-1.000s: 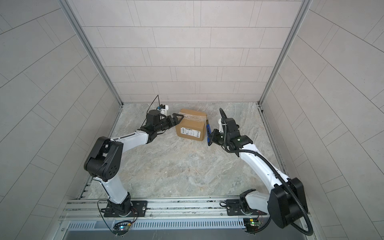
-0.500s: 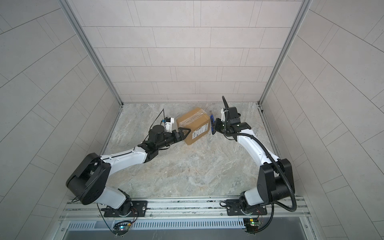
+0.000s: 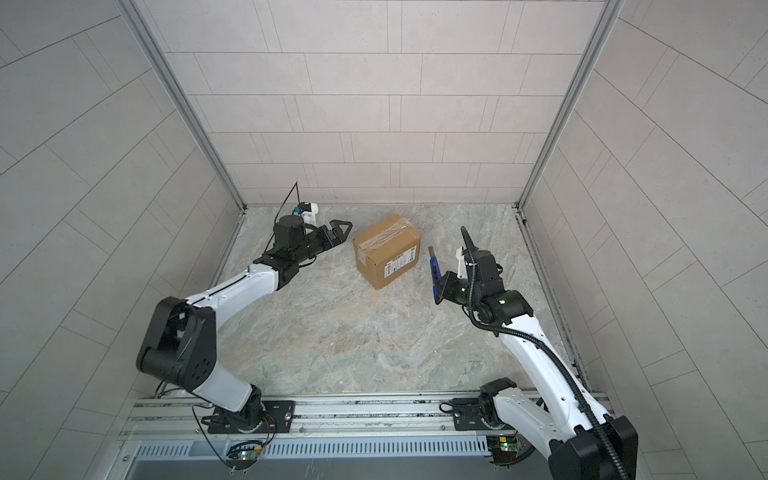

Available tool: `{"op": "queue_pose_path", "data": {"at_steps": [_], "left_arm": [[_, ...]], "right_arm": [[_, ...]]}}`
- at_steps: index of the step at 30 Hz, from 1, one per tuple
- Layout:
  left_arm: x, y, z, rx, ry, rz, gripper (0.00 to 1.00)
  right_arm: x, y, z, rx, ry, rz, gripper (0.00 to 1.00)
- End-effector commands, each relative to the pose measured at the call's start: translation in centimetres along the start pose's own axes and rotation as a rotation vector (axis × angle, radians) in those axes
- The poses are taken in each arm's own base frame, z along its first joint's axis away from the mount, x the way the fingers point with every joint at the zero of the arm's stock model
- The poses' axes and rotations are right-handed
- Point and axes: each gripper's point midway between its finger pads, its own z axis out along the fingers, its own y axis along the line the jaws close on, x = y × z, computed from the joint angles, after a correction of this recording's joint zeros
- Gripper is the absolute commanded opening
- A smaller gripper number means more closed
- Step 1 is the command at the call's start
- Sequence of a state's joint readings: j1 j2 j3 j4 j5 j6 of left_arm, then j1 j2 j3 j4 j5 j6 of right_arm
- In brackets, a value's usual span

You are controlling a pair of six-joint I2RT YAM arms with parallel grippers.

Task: Unpack the express box
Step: 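Turn the box label-side up with the left gripper while the right lifts the cutter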

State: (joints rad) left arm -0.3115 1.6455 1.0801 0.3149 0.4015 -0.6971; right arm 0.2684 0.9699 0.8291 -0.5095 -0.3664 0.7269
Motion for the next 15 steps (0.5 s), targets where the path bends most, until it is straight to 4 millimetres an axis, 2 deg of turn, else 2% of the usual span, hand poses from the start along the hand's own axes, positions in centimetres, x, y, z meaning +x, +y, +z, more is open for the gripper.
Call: {"op": "queue_pose_path", "data": {"at_steps": [1, 4, 7, 11, 15], "left_arm": [[0.4, -0.2, 2.4, 0.054, 0.051, 0.012, 0.98], [0.8, -0.5, 4.0, 0.083, 0.07, -0.005, 0.98], [2.0, -1.2, 4.9, 0.108, 0.099, -0.003, 0.98], [3.2, -2.7, 4.5, 0.15, 0.107, 0.002, 0.99], [4.3, -3.6, 3.3, 0.181, 0.107, -0.017, 1.0]], "right_arm": [[-0.1, 1.4, 0.1, -0.03, -0.01, 0.001, 0.0], [0.0, 2.5, 0.8, -0.054, 0.004, -0.015, 0.0], [-0.3, 3.1, 1.6, -0.08, 0.006, -0.011, 0.0], [-1.1, 3.8, 2.4, -0.089, 0.008, -0.032, 0.0], [-1.8, 4.7, 3.3, -0.111, 0.02, -0.054, 0.0]]}}
